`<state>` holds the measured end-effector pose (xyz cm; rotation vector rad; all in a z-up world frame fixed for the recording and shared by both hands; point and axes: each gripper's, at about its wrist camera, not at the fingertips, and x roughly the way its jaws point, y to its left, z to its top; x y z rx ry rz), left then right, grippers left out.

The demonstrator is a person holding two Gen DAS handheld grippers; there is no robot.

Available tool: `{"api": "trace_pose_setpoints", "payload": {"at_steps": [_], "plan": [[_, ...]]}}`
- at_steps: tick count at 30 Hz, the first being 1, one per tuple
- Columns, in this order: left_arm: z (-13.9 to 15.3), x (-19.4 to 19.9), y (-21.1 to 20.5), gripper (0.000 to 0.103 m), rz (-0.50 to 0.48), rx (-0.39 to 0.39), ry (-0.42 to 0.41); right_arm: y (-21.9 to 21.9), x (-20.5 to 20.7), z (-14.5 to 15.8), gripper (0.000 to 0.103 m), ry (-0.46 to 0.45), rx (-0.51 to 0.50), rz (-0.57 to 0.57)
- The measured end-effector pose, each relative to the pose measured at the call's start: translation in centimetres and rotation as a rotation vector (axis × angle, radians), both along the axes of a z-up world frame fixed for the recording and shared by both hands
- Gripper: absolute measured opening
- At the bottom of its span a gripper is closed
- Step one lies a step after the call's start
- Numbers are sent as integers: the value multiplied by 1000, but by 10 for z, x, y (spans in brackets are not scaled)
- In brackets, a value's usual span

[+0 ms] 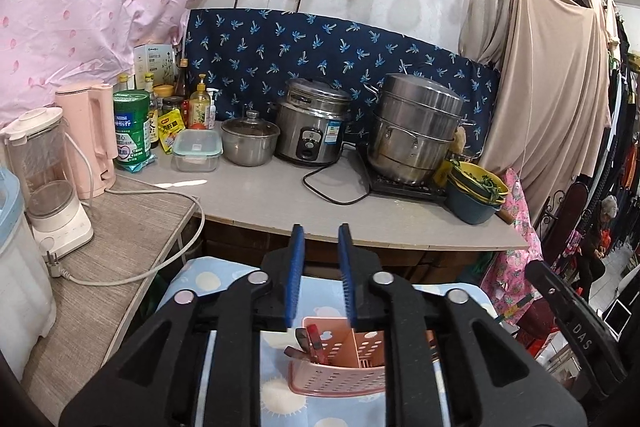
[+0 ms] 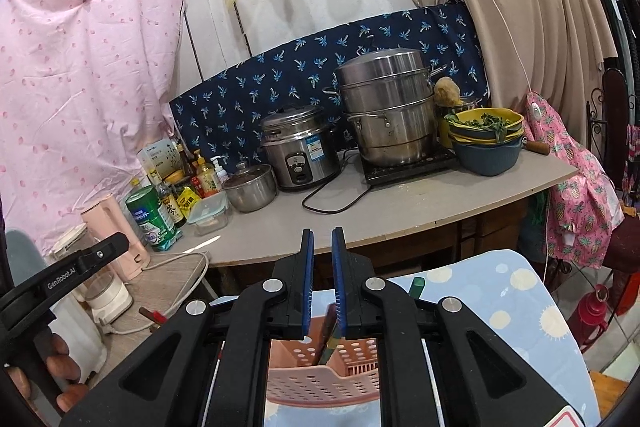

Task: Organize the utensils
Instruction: 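Carry both chopsticks up into the pink basket and open both tools, then move both open tools back down toward the remaining chopsticks on the cloth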

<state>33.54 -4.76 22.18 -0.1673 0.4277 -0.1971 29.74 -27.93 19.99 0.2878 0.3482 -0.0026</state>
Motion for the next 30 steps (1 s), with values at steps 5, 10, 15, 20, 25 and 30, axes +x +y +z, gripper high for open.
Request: {"api": "trace_pose_setpoints", "payload": {"at_steps": [5,10,15,20,25,30], "plan": [[0,-16,1,18,-4,24,-1,1,-20,7,11,-20,5,10],[-4,-38,2,18,-6,57,17,4,-45,7,11,-21,7,29],[-10,-60,4,18,-15,75,36,13,-72,0,11,-5,-25,43],[-14,-83,5,18,-27,94,40,21,-97,-8,11,16,-55,54],[-24,-106,3,18,-38,126,52,26,-119,-17,11,33,-67,55],[-38,-121,3,18,-54,144,80,29,-139,-31,11,64,-67,61]]}}
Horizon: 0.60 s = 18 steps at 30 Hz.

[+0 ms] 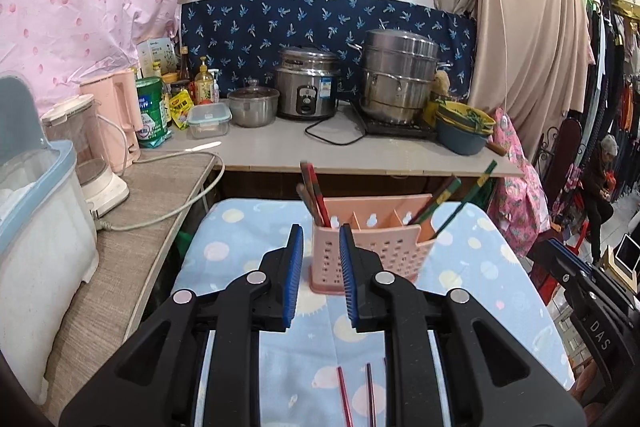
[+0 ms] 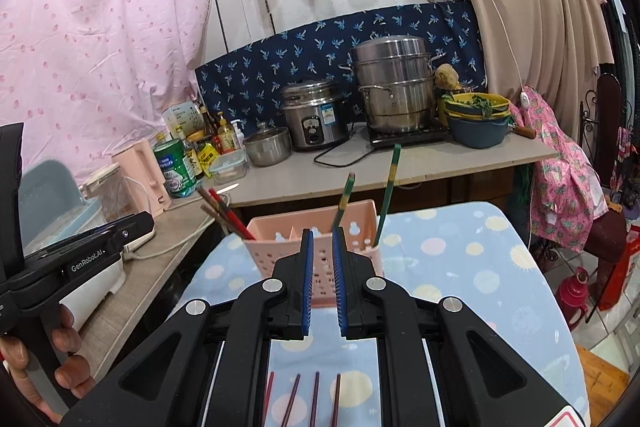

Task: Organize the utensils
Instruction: 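Move both open tools back down toward the remaining chopsticks on the cloth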

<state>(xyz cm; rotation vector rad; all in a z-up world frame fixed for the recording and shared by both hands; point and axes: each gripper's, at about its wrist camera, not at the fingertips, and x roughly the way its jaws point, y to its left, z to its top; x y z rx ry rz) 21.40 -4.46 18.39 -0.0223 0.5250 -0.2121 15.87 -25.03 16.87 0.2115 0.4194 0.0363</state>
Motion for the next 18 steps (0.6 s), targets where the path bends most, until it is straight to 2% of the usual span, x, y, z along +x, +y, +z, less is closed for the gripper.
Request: {"api": "trace_pose_setpoints", "payload": {"at_steps": [18], "plan": [[-69,-51,8,18,-12,45,140,17,-71,-53,11,95,-45,-2]]}}
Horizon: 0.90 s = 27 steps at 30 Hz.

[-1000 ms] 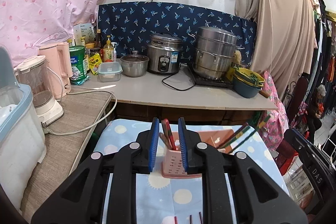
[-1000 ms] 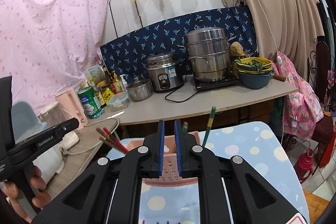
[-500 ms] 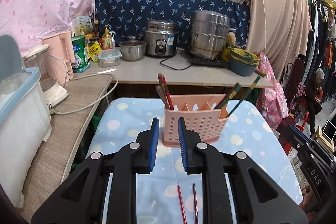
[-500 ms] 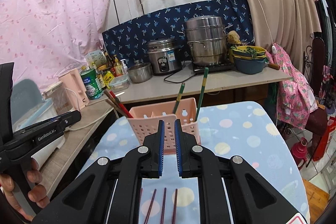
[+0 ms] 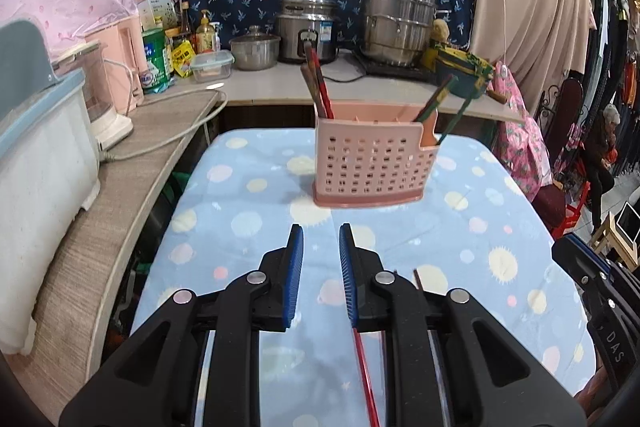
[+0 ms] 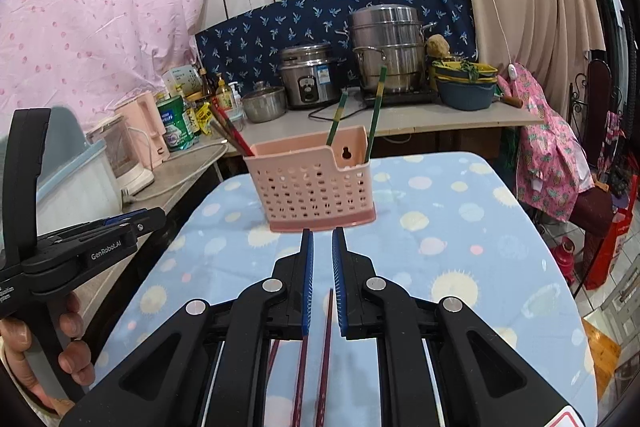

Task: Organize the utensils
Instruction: 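Move both open tools back down toward the remaining chopsticks on the cloth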

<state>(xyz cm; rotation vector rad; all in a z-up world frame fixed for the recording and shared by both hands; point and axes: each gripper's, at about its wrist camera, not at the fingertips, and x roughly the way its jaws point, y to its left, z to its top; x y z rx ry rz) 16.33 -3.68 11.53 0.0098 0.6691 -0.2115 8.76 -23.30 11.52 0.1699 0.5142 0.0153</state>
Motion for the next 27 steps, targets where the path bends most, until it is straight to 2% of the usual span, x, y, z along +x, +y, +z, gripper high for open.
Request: {"api": "trace_pose_setpoints", "payload": {"at_steps": [11,27], "plan": [[-44,-30,8,18,-3,0,83,14,-32,-38,11,70,-34,12],[-84,-58,10,18,-8,-1,163,19,-64,-100,11,205,-9,16]]}}
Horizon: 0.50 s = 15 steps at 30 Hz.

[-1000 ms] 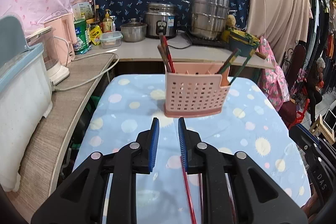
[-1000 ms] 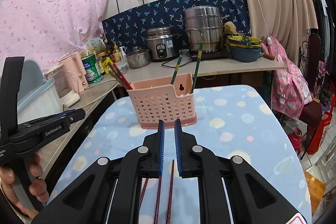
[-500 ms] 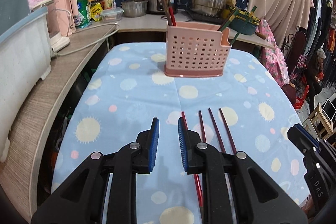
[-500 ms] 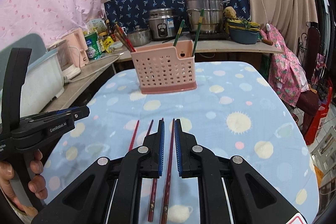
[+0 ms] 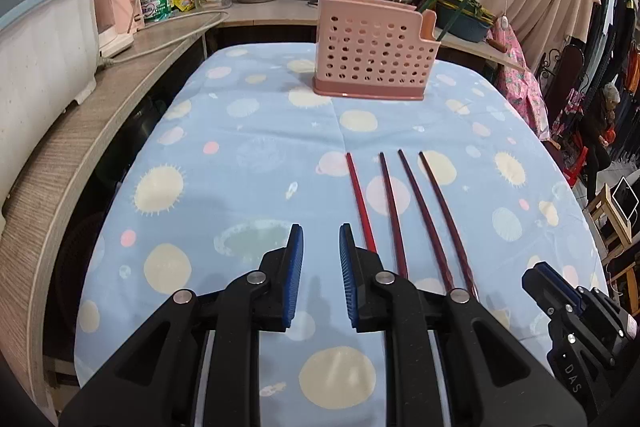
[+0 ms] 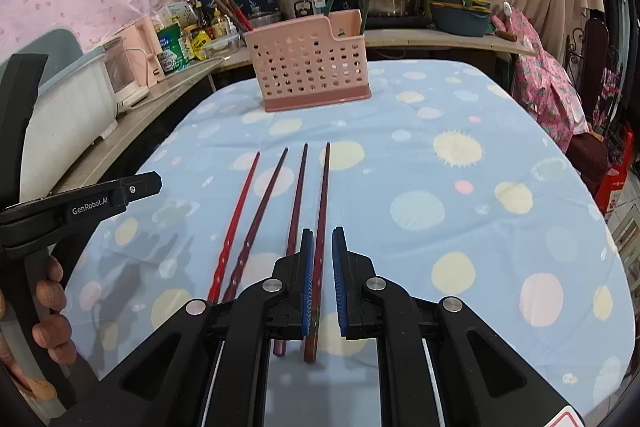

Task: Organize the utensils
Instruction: 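Move both open tools back down toward the remaining chopsticks on the cloth, then grasp the last red chopstick with the left tool while the right grasps a dark red one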

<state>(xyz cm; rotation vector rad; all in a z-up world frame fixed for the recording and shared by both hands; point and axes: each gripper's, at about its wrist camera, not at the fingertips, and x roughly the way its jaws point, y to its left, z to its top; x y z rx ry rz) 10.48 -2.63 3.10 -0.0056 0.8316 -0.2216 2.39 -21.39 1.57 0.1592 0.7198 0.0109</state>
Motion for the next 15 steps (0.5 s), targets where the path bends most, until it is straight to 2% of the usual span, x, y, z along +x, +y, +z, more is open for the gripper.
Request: {"api": "trace_pose_setpoints", "payload": {"at_steps": [15], "plan": [[-30,-13,-1,20,-16,7,77,15,-8,-37,11,82,26,28]]}}
